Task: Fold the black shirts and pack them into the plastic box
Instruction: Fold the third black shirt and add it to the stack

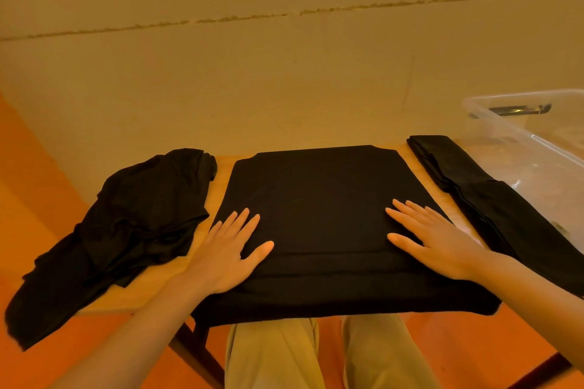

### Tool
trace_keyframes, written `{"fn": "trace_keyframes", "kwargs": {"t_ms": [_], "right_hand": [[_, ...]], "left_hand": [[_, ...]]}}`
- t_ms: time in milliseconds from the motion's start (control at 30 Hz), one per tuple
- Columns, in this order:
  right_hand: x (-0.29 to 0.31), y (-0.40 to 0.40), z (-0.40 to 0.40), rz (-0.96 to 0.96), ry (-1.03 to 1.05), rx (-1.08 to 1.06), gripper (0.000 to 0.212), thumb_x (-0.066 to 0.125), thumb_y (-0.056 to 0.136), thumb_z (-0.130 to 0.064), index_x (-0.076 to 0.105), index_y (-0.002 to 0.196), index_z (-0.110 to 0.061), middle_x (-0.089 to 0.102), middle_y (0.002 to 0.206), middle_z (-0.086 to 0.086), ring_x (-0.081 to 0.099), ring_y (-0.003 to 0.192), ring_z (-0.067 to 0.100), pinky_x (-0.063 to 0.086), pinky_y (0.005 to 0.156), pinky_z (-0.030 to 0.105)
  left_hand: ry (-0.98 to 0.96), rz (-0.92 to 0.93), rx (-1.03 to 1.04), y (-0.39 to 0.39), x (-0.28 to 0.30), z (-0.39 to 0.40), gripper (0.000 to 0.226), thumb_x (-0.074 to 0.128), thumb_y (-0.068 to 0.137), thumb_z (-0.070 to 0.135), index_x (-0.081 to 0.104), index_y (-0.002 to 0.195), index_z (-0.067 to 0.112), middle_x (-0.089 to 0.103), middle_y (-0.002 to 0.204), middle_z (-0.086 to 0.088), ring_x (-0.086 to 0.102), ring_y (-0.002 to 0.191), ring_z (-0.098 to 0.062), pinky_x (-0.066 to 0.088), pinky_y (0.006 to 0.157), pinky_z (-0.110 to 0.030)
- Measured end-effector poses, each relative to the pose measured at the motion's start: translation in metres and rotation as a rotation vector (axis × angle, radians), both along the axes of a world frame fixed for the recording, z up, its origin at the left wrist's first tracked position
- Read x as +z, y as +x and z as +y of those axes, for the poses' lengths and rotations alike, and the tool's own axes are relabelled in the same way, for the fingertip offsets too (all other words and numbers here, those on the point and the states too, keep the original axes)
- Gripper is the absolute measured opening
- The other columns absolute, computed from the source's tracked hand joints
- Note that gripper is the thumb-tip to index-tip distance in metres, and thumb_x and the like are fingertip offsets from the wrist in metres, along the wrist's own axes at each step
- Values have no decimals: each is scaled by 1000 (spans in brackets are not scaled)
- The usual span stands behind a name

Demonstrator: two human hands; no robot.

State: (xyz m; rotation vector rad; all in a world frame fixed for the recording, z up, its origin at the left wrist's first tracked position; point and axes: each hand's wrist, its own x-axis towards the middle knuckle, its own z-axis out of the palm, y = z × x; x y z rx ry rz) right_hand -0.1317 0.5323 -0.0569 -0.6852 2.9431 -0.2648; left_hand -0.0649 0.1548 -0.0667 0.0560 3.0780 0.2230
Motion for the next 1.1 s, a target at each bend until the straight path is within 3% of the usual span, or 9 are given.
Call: {"fn": "trace_keyframes", "kwargs": {"t_ms": [167,300,600,733,867,1000,1100], "right_hand": [[9,-19,-15,-47,24,-40,80,11,79,-73,8,151,-36,-4,157,-15,-6,145,6,-4,116,30],[5,-39,-21,-36,57,-83,72,15,87,-68,8,151,-35,-1,160,-9,-5,146,10,-3,118,35],[8,-53,-23,-5,10,-80,64,25,95,-59,13,152,-31,5,160,-7,0,146,11,0,117,33],[12,-24,-12,35,-48,4,70,24,89,-65,14,151,-34,5,159,-13,0,145,5,1,117,29],[9,23,14,8,-74,115,73,13,82,-77,12,147,-44,2,154,-25,-6,140,-8,-3,113,18],[14,51,41,7,-131,61,66,23,81,-74,16,142,-51,5,147,-37,2,137,-15,19,115,21],[10,64,51,65,-90,107,68,10,77,-82,17,139,-54,6,142,-43,5,134,-18,18,106,9]], "left_hand": [[56,-2,59,-26,10,4,77,18,88,72,11,153,32,3,162,7,-2,148,-11,0,120,-34],[-22,-45,76,-47,7,-2,77,17,89,72,8,154,31,-1,162,5,-4,148,-13,-1,121,-37],[42,-11,68,-67,11,-4,70,19,95,64,12,154,27,4,162,3,-2,148,-13,-2,120,-35],[103,101,-97,-29,20,4,70,22,92,67,20,152,31,8,158,15,0,146,-3,0,120,-29],[188,63,-283,40,17,-9,76,18,81,82,22,147,45,3,154,30,-5,140,13,-2,117,-17],[149,145,-276,79,4,-32,65,24,84,80,19,143,52,4,149,40,-6,139,15,-11,110,-6],[117,205,-317,88,-7,-47,66,38,88,72,26,146,45,15,154,31,9,143,7,0,116,-14]]}}
